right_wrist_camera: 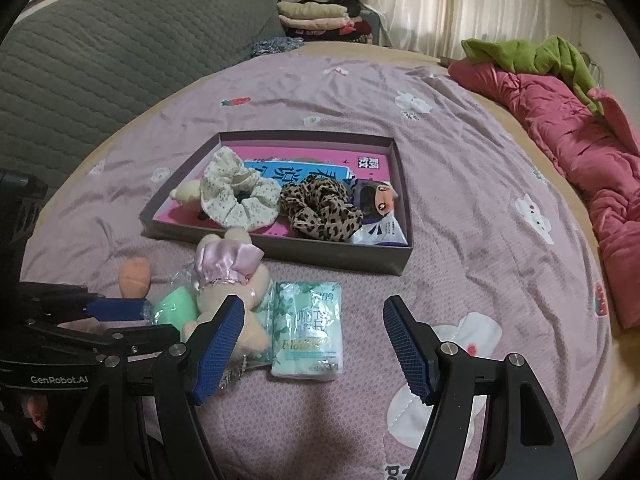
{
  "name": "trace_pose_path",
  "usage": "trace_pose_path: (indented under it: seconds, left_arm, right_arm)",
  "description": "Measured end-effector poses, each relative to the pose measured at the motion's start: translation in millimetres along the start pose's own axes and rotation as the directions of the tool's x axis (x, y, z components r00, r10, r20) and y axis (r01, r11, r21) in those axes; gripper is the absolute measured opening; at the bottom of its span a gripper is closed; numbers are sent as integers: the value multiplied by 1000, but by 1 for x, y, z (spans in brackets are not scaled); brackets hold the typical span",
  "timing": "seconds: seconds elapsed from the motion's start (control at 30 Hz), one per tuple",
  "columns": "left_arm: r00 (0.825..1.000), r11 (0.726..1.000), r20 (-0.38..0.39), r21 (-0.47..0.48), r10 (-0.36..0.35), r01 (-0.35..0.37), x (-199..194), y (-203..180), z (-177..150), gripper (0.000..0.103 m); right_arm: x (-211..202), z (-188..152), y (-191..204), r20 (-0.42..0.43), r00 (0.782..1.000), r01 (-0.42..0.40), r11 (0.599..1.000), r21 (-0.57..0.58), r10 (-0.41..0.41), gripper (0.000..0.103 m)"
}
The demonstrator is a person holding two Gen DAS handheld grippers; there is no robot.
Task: Organize soft objects
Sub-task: 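Grasp the bagged green soap with the left gripper while the right gripper grasps the pink-bow bunny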
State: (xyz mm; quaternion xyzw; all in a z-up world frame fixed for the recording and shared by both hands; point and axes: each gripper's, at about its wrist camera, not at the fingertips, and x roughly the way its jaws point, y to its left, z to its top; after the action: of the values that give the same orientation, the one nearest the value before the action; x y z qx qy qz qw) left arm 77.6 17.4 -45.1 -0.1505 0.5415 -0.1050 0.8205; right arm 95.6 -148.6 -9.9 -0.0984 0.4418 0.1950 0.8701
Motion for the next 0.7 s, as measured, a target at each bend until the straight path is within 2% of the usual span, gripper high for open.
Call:
trace_pose_path:
  seconds: [0.47,0.7]
  left_arm:
    - [999,998,-34,-44,-38,37,16,16,8,48]
    - [997,997,-37,-48,-62,60,21,20,14,48]
  right_arm:
    - [22,-9,28,-75,989,-133,986,-96,126,74]
    - [36,-11,33,-107,985,-146,983,-113,134,74]
